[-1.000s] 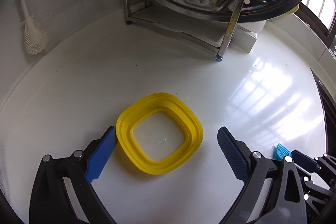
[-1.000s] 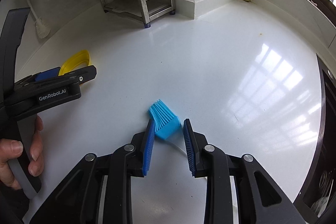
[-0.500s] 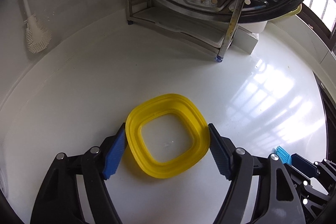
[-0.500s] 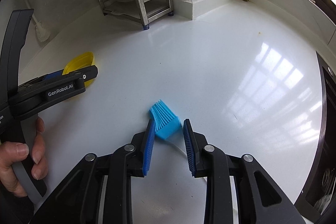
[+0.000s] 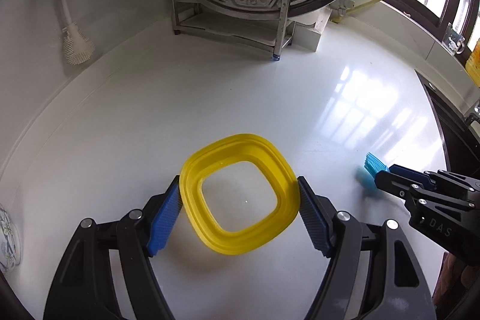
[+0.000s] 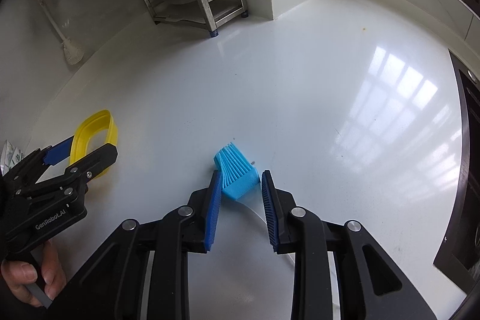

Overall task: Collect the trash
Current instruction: 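Carry the yellow lid and blue brush in both tools over the bin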

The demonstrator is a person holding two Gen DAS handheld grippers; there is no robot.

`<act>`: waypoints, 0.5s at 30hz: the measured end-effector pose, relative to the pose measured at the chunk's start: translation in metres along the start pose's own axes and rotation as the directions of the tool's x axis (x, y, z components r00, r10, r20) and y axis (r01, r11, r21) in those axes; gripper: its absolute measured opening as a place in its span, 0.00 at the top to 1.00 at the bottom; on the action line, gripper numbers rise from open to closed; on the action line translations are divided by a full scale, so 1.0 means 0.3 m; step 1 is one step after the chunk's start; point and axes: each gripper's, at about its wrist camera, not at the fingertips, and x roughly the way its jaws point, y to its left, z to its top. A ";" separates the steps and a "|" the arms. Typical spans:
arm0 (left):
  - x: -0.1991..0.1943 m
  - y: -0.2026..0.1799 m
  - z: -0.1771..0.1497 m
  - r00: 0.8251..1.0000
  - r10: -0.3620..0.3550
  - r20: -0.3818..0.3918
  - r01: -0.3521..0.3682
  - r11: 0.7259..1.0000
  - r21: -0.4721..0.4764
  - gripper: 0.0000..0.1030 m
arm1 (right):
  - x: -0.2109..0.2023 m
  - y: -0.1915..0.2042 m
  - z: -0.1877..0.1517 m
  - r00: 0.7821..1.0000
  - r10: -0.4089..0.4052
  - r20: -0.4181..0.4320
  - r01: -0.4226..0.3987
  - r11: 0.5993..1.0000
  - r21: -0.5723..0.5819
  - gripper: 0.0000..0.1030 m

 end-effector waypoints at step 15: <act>-0.228 -0.045 -0.176 1.000 -0.016 -0.024 0.017 1.000 0.026 0.31 | -0.201 0.017 -0.164 0.998 0.059 0.018 -0.059 0.998 0.026 0.75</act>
